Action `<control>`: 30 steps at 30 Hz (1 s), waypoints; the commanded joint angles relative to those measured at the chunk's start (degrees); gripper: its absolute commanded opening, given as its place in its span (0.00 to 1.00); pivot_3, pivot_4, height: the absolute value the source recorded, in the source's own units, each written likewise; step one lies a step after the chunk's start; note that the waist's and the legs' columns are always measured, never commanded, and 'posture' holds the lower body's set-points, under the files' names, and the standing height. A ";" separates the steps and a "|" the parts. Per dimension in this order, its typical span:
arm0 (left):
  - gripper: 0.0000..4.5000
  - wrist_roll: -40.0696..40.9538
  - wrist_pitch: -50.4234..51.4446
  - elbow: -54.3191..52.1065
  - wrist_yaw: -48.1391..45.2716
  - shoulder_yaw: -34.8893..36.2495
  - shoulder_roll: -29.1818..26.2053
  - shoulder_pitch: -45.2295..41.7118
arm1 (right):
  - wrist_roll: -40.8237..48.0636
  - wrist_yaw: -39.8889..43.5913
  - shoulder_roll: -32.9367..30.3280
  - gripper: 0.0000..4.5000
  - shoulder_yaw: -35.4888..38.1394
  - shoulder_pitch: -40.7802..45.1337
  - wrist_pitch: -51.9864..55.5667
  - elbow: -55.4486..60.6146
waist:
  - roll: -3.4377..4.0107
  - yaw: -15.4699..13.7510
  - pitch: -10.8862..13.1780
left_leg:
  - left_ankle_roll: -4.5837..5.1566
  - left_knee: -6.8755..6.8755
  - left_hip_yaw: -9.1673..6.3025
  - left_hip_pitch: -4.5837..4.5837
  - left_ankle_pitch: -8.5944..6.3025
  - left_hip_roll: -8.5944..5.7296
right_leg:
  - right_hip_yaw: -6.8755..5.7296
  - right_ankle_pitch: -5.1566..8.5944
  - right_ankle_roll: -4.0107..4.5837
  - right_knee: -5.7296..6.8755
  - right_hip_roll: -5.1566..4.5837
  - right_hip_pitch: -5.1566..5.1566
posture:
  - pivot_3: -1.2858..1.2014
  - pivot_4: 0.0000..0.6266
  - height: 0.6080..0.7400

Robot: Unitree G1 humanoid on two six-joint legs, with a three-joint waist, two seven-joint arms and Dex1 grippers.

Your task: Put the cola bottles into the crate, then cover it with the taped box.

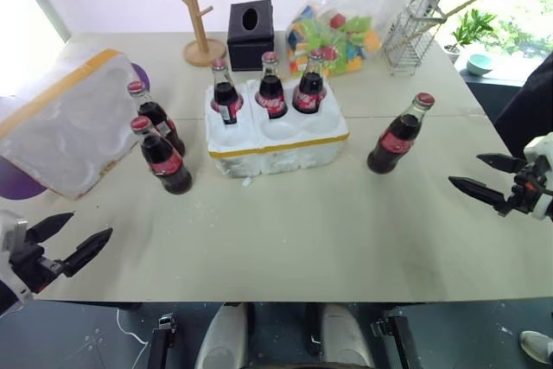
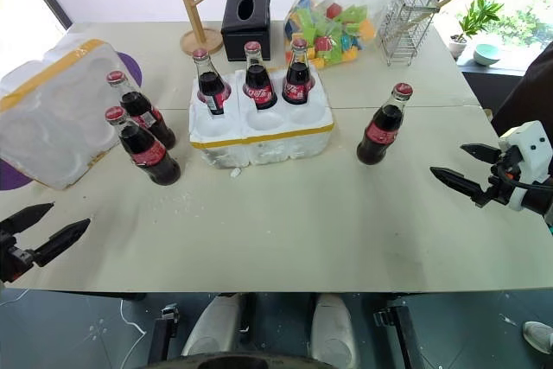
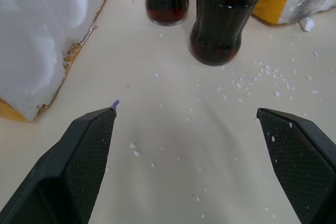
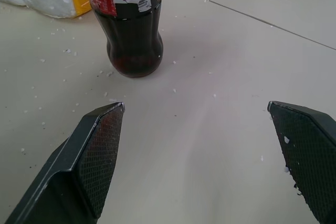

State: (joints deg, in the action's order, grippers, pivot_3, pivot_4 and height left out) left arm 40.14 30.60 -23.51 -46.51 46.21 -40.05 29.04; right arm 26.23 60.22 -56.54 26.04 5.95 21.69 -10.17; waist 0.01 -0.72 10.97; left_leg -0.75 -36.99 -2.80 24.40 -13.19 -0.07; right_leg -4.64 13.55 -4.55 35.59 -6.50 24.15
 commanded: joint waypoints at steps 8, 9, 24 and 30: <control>1.00 2.16 0.35 0.84 -0.37 -2.80 -2.81 -9.44 | 2.42 3.76 -4.96 1.00 5.34 -1.01 2.04 2.08 | 0.02 -0.15 0.01 | 0.00 -0.11 0.00 0.00 0.00 -0.01 | 0.01 0.01 -0.01 0.15 -0.01 0.00 | 0.52 0.24 1.00; 1.00 2.20 0.55 1.12 -0.39 -3.99 -3.30 -11.35 | 3.11 5.08 -6.31 1.00 6.30 -1.38 3.07 2.78 | 0.09 -0.29 0.04 | 0.00 -0.14 0.00 -0.01 0.00 -0.02 | 0.02 0.01 -0.01 0.19 -0.01 0.01 | 0.52 0.24 1.00; 1.00 -7.10 -6.31 18.99 -5.01 -23.36 -5.45 -35.69 | 49.39 4.21 -13.32 1.00 21.59 3.63 39.07 38.58 | -0.10 -0.22 0.18 | 0.00 -0.20 0.18 -0.12 0.01 0.68 | 0.11 -0.13 0.25 0.40 0.67 0.12 | 0.52 0.24 1.00; 1.00 -9.92 -10.00 24.00 -5.27 -28.49 -1.99 -41.79 | 57.64 -4.11 -11.61 1.00 17.61 5.69 37.69 42.50 | -0.17 -0.19 0.20 | 0.00 -0.20 0.34 -0.10 0.01 0.73 | 0.20 -0.29 0.48 0.32 0.68 0.16 | 0.52 0.24 1.00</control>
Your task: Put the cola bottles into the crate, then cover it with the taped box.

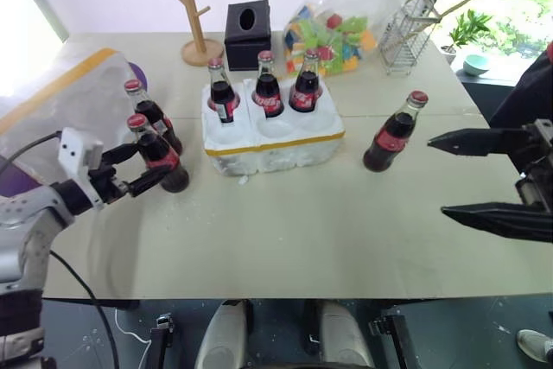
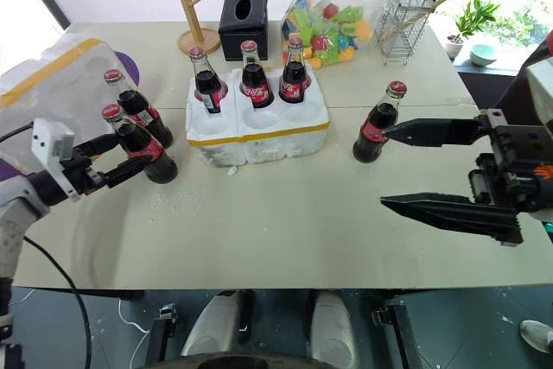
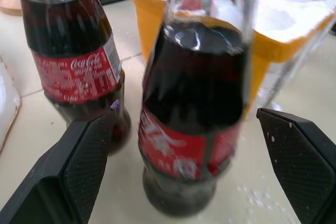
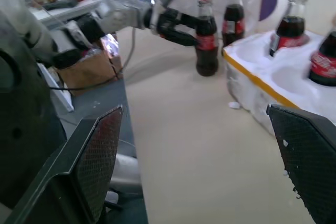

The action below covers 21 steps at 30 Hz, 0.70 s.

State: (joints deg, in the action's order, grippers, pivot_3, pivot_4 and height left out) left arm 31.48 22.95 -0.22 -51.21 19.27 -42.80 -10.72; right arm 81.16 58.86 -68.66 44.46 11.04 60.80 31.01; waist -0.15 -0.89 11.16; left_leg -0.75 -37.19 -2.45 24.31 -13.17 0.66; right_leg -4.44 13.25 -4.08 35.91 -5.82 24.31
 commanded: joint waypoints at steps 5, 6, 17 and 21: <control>0.88 -2.75 -4.99 2.72 -2.15 -3.39 1.81 -3.42 | 1.03 -4.93 1.67 1.00 -4.73 1.28 -3.98 2.21 | -0.07 0.07 0.03 | 0.01 0.01 0.21 -0.01 0.01 0.00 | 0.16 -0.03 -0.01 0.03 0.02 0.07 | 0.52 0.24 1.00; 0.82 -2.27 -4.94 2.41 -2.79 -3.05 1.72 -3.05 | 0.57 -5.37 1.88 1.00 -5.68 1.60 -4.54 2.11 | -0.07 0.09 0.03 | 0.01 0.01 0.26 -0.02 0.01 0.02 | 0.22 -0.03 -0.01 0.04 0.03 0.09 | 0.52 0.24 1.00; 0.59 17.03 16.67 -11.62 -8.54 0.52 -5.05 -4.68 | -0.52 -11.64 2.57 1.00 -12.97 6.07 -7.19 1.61 | -0.39 -0.05 0.25 | 0.01 0.05 0.69 -0.13 -0.01 0.16 | 0.74 -0.04 -0.03 0.07 0.15 0.26 | 0.52 0.24 1.00; 0.59 24.35 22.46 -11.10 -3.16 -0.18 -0.98 -17.79 | 2.50 -16.43 2.39 1.00 -16.94 10.36 -7.14 2.51 | -0.60 -1.30 0.44 | -0.02 -0.12 0.58 -0.02 0.02 0.24 | 0.72 -0.05 -0.11 0.13 0.30 0.31 | 0.52 0.24 1.00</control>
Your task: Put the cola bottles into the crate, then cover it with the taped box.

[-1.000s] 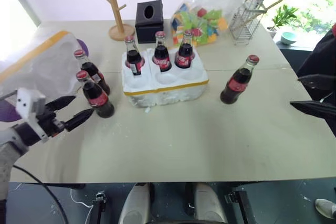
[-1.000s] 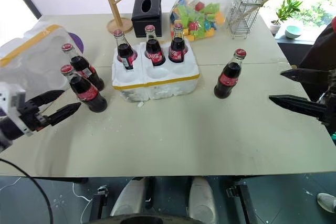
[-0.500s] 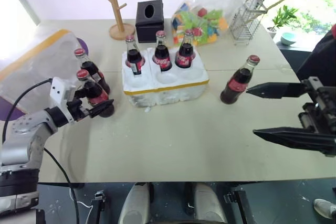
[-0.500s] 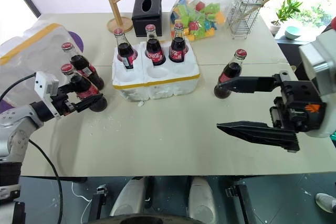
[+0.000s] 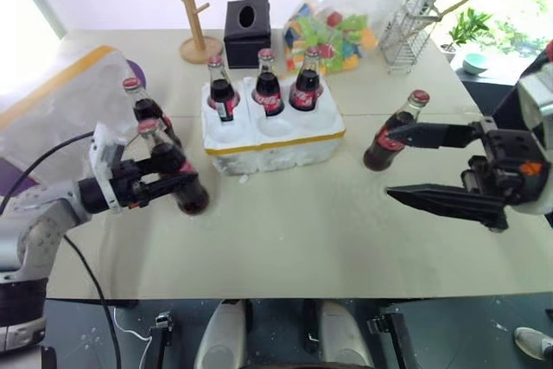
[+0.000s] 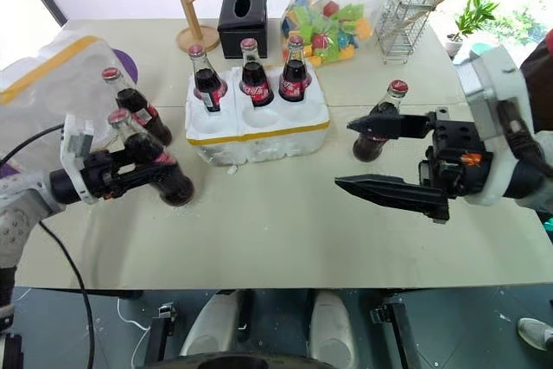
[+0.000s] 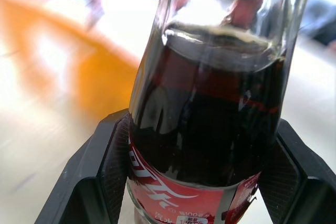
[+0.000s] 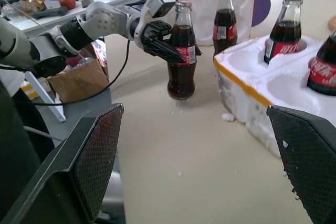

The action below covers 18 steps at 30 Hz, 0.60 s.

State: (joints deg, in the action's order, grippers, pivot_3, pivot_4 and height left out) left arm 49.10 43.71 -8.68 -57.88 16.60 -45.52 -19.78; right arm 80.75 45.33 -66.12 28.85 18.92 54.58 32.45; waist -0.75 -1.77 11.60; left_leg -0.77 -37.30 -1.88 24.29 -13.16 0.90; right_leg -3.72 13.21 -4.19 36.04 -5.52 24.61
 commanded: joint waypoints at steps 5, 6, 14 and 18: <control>0.59 6.82 2.54 4.75 9.83 -1.54 11.09 -24.74 | 5.16 -8.56 1.01 1.00 -5.40 6.11 -1.56 2.27 | -0.02 -0.42 -0.01 | 0.02 -0.03 0.17 -0.02 0.01 -0.06 | 0.15 -0.33 -0.23 -0.10 0.00 -0.09 | 0.52 0.24 1.00; 0.59 4.46 0.67 6.87 10.18 -3.06 13.02 -27.21 | 5.62 -9.98 1.43 1.00 -6.14 6.80 -1.88 2.54 | -0.03 -0.31 0.00 | 0.02 -0.03 0.20 -0.02 0.01 -0.08 | 0.18 -0.35 -0.27 -0.12 0.01 -0.09 | 0.52 0.24 1.00; 0.59 -15.76 -17.08 25.66 4.33 -16.82 21.59 -36.82 | 8.81 -21.59 3.43 1.00 -9.56 8.94 -3.59 5.81 | -0.06 -0.39 0.01 | 0.04 -0.02 0.24 -0.03 0.02 -0.06 | 0.25 -0.39 -0.29 -0.11 0.10 -0.05 | 0.52 0.24 1.00; 0.59 -21.49 -21.33 30.73 0.99 -20.49 22.84 -37.61 | 7.15 -20.12 3.47 1.00 -7.00 5.18 -3.72 4.78 | -0.09 -0.37 0.03 | 0.06 0.01 0.27 0.05 0.01 -0.05 | 0.29 -0.39 -0.30 -0.14 0.10 0.02 | 0.52 0.24 1.00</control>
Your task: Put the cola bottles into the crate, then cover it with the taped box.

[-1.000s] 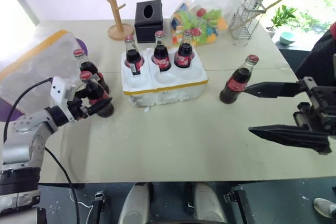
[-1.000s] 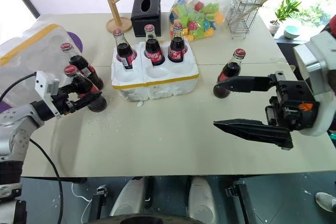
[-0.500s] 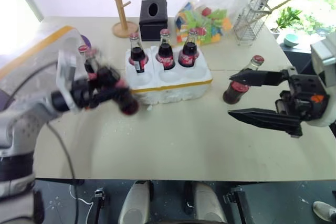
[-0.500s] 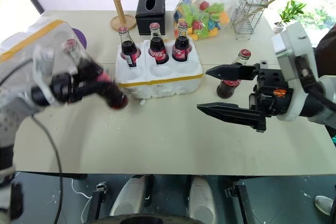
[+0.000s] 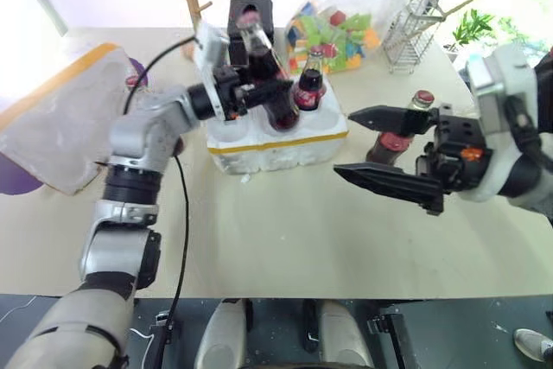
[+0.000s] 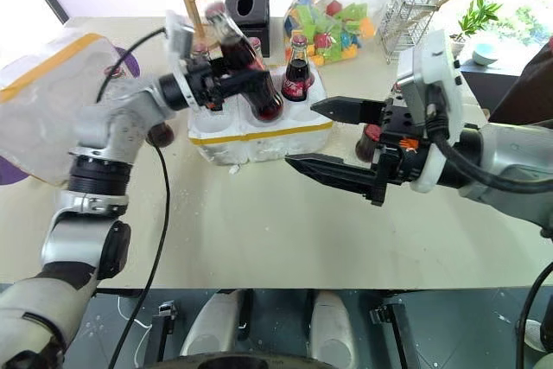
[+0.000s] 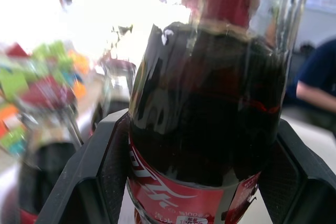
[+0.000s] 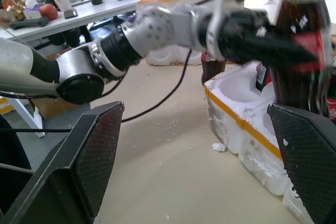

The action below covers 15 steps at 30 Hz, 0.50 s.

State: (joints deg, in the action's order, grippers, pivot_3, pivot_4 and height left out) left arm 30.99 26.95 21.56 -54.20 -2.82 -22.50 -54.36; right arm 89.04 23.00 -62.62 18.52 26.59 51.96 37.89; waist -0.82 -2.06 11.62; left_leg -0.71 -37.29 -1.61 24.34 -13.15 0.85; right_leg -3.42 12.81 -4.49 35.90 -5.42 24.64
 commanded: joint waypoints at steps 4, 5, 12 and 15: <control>0.59 -9.55 -9.37 3.88 -3.90 -4.06 0.60 -3.86 | -7.49 6.66 0.47 1.00 4.67 -7.13 -2.21 -2.38 | -0.02 -0.28 0.01 | 0.03 -0.04 0.00 0.04 -0.01 -0.01 | -0.01 -0.01 -0.02 -0.01 -0.01 -0.01 | 0.52 0.24 1.00; 0.59 -10.44 -9.98 4.52 -4.04 -4.20 0.74 -4.16 | -8.50 7.42 0.72 1.00 4.60 -7.67 -2.49 -2.61 | -0.03 -0.22 0.02 | 0.03 -0.08 0.02 0.05 -0.01 -0.01 | 0.00 -0.01 -0.02 0.00 -0.02 0.00 | 0.52 0.24 1.00; 0.59 -15.59 -12.29 9.59 -5.09 -5.54 2.20 -4.92 | -14.18 12.55 2.02 1.00 3.92 -8.78 -4.12 -5.35 | -0.04 -0.11 0.03 | 0.03 -0.11 0.01 0.02 -0.01 0.03 | 0.01 -0.04 -0.03 0.05 0.02 0.01 | 0.52 0.24 1.00; 0.71 -17.97 -14.30 13.02 -2.80 -5.61 4.40 -4.75 | -16.27 14.60 2.39 1.00 3.52 -8.46 -4.47 -6.38 | -0.04 -0.25 0.03 | 0.03 -0.12 0.01 0.02 -0.01 0.02 | 0.01 -0.05 -0.04 0.05 0.01 0.01 | 0.52 0.24 1.00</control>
State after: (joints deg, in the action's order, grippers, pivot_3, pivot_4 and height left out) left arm 13.92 14.95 34.30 -58.29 -8.98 -18.84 -57.09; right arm 73.78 36.26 -60.30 21.00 17.38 48.96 31.70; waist -0.86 -2.30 11.65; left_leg -0.68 -37.43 -1.60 24.36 -13.16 0.87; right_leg -3.41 12.76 -4.53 35.95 -5.41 24.63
